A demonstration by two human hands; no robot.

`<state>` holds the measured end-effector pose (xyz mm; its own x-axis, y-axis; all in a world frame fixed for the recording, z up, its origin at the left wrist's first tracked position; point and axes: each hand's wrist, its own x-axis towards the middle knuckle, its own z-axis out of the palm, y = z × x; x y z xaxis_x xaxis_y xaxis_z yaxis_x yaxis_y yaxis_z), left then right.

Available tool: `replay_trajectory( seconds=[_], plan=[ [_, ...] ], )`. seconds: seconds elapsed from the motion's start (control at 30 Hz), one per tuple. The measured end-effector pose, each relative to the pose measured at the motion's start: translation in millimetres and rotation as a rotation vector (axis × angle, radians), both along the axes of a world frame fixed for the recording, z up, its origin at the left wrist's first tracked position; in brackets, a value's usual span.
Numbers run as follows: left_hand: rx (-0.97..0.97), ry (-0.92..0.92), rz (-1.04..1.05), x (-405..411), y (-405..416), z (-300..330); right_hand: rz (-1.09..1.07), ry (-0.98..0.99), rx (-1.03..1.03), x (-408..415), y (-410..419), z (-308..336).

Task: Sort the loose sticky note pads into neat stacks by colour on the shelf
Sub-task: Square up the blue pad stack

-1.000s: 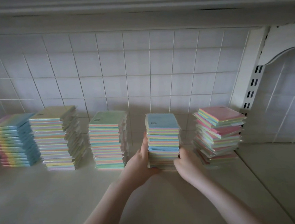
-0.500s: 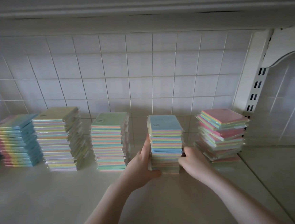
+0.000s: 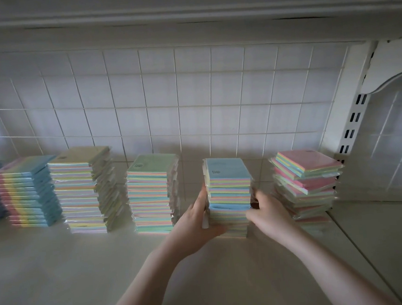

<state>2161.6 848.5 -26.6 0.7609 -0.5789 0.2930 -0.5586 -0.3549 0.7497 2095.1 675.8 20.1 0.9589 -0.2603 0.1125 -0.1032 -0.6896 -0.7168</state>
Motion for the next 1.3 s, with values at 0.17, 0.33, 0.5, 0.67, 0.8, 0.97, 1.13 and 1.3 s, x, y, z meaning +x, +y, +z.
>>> replay_trajectory(
  seconds=[0.17, 0.33, 0.5, 0.67, 0.8, 0.97, 1.13, 1.3],
  plan=[
    [-0.074, 0.065, 0.001, 2.7, -2.3, -1.7, 0.007, -0.002, -0.103, 3.8, -2.1, 10.0],
    [-0.019, 0.041, 0.022, 0.3, -1.5, 2.0, -0.01, 0.008, -0.108, 3.0, 0.1, 11.9],
    [-0.081, 0.072, 0.007, 3.1, -2.8, -1.5, 0.0, 0.025, -0.095, 3.9, -0.4, 12.1],
    [-0.201, 0.097, 0.035, 3.7, -7.5, -0.9, 0.044, -0.027, -0.049, 2.7, -2.0, 15.2],
    [-0.193, 0.071, 0.069, -1.2, -8.9, 10.5, 0.067, -0.049, -0.06, 2.8, -3.3, 10.9],
    [-0.183, 0.044, 0.094, -2.9, -8.4, 11.6, 0.066, -0.107, -0.041, 3.8, -2.2, -0.1],
    [-0.254, 0.068, 0.066, -0.5, -8.9, 15.5, 0.075, -0.127, 0.074, 4.2, -3.9, 3.3],
    [-0.248, 0.046, 0.067, 8.9, -9.3, 31.7, 0.065, -0.029, 0.098, 6.7, -5.0, 14.1]
  ],
)
